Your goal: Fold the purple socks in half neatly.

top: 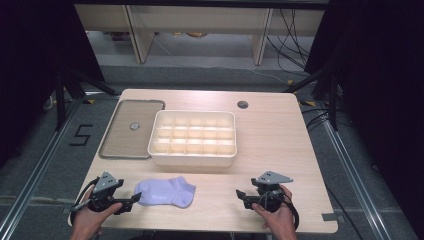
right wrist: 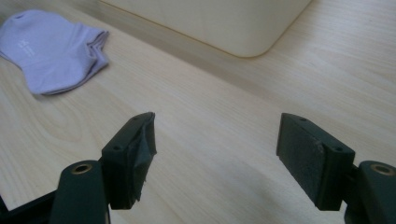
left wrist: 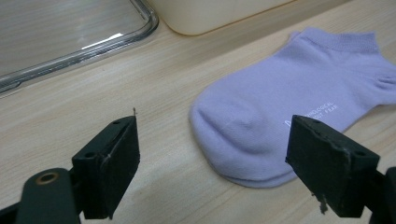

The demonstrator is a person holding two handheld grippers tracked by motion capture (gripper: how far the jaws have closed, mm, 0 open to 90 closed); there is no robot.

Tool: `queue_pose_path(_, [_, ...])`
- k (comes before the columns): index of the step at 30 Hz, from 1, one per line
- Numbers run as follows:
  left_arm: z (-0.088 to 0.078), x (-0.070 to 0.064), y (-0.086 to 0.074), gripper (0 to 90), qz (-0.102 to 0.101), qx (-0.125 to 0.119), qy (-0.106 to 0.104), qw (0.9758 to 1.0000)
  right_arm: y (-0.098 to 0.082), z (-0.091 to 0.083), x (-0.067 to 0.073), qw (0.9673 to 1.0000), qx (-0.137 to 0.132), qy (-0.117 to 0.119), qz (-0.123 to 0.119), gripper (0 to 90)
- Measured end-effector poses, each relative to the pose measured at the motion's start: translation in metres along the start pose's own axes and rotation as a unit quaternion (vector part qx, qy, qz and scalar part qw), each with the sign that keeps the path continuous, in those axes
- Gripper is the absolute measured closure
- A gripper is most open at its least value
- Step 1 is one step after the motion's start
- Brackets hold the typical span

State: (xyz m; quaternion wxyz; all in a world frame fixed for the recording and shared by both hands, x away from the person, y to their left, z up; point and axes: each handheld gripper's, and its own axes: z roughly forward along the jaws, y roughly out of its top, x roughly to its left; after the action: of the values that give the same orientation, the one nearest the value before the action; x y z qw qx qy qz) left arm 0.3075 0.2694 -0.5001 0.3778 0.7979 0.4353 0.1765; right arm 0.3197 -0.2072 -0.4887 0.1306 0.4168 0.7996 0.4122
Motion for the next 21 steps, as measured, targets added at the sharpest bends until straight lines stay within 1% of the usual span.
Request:
queue_pose_path(1, [0.001, 0.000, 0.000, 16.4, 0.001, -0.007, -0.004, 1.0000, 0.000, -0.001, 0.002, 1.0000, 0.002, 0.003, 0.004, 31.7])
queue_pose_path(2, [0.001, -0.002, 0.000, 16.4, -0.003, -0.005, -0.001, 1.0000, 0.001, -0.001, 0.004, 1.0000, 0.004, 0.006, 0.000, 34.3])
queue_pose_path(3, [0.001, -0.003, 0.001, 16.4, -0.003, -0.002, 0.001, 1.0000, 0.002, -0.001, 0.006, 0.9999, -0.001, 0.015, -0.005, 34.8])
queue_pose_path(4, [0.001, -0.002, 0.001, 16.4, 0.003, 0.000, -0.002, 1.0000, 0.002, -0.001, 0.007, 0.9999, 0.002, 0.010, -0.007, 35.3])
queue_pose_path(5, [0.002, -0.003, 0.000, 16.4, 0.003, -0.004, -0.003, 1.0000, 0.003, -0.001, 0.008, 0.9999, 0.001, 0.007, -0.011, 36.8])
queue_pose_path(7, [0.002, -0.003, 0.000, 16.4, 0.000, -0.005, -0.005, 1.0000, 0.004, -0.001, 0.010, 0.9999, 0.000, 0.003, -0.014, 38.8])
queue_pose_path(8, [0.001, -0.004, 0.001, 16.4, 0.002, -0.002, -0.002, 1.0000, 0.005, 0.000, 0.011, 0.9999, 0.001, 0.005, -0.013, 39.3])
queue_pose_path(9, [0.001, -0.003, 0.001, 16.4, 0.005, -0.003, -0.004, 1.0000, 0.005, 0.001, 0.011, 0.9999, -0.002, 0.008, -0.015, 39.8])
queue_pose_path(10, [0.000, -0.004, 0.001, 16.4, 0.001, -0.003, -0.002, 1.0000, 0.006, 0.000, 0.011, 0.9999, 0.000, 0.006, -0.016, 41.4])
queue_pose_path(11, [0.000, -0.004, 0.001, 16.4, 0.001, -0.004, -0.003, 1.0000, 0.006, 0.001, 0.013, 0.9999, -0.001, 0.008, -0.014, 42.8])
queue_pose_path(13, [0.001, -0.004, 0.001, 16.4, 0.000, -0.005, -0.002, 1.0000, 0.008, 0.002, 0.014, 0.9998, -0.001, 0.014, -0.017, 45.2])
queue_pose_path(14, [0.001, -0.005, 0.001, 16.4, -0.003, -0.008, -0.002, 1.0000, 0.009, 0.004, 0.016, 0.9996, -0.001, 0.022, -0.018, 46.7])
queue_pose_path(15, [0.000, -0.005, 0.001, 16.4, 0.001, -0.008, -0.002, 1.0000, 0.010, 0.005, 0.018, 0.9995, 0.003, 0.022, -0.023, 48.2])
queue_pose_path(16, [0.001, -0.005, 0.000, 16.4, 0.000, -0.013, -0.001, 0.9999, 0.011, 0.006, 0.020, 0.9994, 0.004, 0.025, -0.025, 50.1])
queue_pose_path(17, [0.000, -0.005, 0.001, 16.4, 0.004, -0.011, -0.003, 0.9999, 0.013, 0.009, 0.023, 0.9991, 0.006, 0.030, -0.029, 52.9])
queue_pose_path(18, [0.000, -0.005, 0.001, 16.4, 0.002, -0.009, -0.003, 1.0000, 0.014, 0.010, 0.026, 0.9989, 0.009, 0.035, -0.031, 55.4])
queue_pose_path(19, [0.001, -0.005, 0.000, 16.4, -0.001, -0.014, -0.001, 0.9999, 0.016, 0.012, 0.028, 0.9985, 0.009, 0.037, -0.040, 58.1])
queue_pose_path(20, [0.001, -0.005, 0.000, 16.4, 0.000, -0.013, -0.002, 0.9999, 0.018, 0.014, 0.031, 0.9981, 0.008, 0.044, -0.042, 61.4])
queue_pose_path(21, [0.000, -0.005, 0.000, 16.4, 0.002, -0.013, -0.002, 0.9999, 0.020, 0.016, 0.034, 0.9976, 0.008, 0.044, -0.053, 64.8])
